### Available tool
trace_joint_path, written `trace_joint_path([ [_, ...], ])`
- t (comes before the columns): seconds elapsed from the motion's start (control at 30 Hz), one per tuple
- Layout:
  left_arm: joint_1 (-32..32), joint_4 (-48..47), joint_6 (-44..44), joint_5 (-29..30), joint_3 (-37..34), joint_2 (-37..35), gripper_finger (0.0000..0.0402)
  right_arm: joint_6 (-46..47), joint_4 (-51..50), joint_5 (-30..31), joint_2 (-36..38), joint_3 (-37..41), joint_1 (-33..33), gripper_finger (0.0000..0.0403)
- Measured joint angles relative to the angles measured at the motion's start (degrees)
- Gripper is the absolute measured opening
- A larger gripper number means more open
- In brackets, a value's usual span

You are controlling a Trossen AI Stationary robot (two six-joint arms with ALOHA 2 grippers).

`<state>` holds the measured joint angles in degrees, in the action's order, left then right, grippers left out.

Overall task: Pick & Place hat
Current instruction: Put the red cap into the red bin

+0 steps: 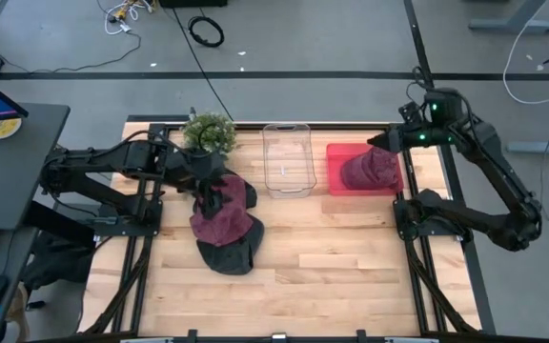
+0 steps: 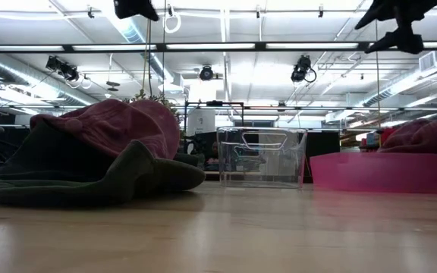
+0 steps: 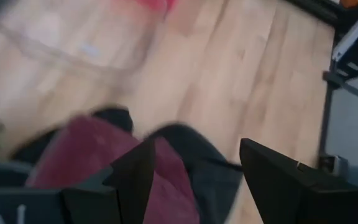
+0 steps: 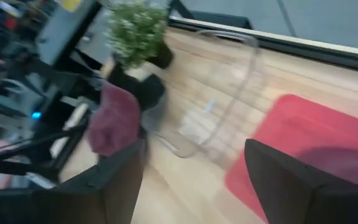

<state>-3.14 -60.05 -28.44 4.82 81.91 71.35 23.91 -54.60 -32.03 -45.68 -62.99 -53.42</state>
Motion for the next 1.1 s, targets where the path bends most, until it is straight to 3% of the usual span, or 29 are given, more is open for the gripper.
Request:
trace_joint_path([
  [0.17, -0.12, -3.25, -4.14, -5.49, 0.0, 0.0, 0.0238, 9.58, 15.4, -0.02, 3.26, 10.35, 7.25, 0.0274],
  [0.33, -3.78, -4.38, 4.78, -9.67, 0.0, 0.11, 0.0238, 20.34, 37.66, -0.04, 4.15, 22.18, 15.48, 0.0274],
  [0.47, -5.14, -6.83, 8.08, -6.13, -0.02, 0.64, 0.0238, 28.54, 57.24, 0.68, 3.3, 30.43, 21.2, 0.0274],
  [0.6, -4.74, -6.59, 5.81, -0.21, 0.0, 0.81, 0.0238, 33.51, 69.11, 4.42, 2.76, 36.19, 26.41, 0.0274],
  [0.7, -3.19, -6.1, 9.38, 1.73, 0.0, 1.0, 0.0238, 34.54, 71.26, 7.09, 2.72, 38.0, 29.65, 0.0274],
  [0.87, 2.3, -6.2, 16.3, -0.13, 0.0, 1.09, 0.0238, 34.66, 71.94, 9.73, 2.72, 38.18, 33.64, 0.0274],
  [1.1, 11.27, -6.01, 33.62, -3.23, 0.0, 2.87, 0.0238, 35.02, 72.77, 12.89, 2.72, 38.18, 36.95, 0.0274],
])
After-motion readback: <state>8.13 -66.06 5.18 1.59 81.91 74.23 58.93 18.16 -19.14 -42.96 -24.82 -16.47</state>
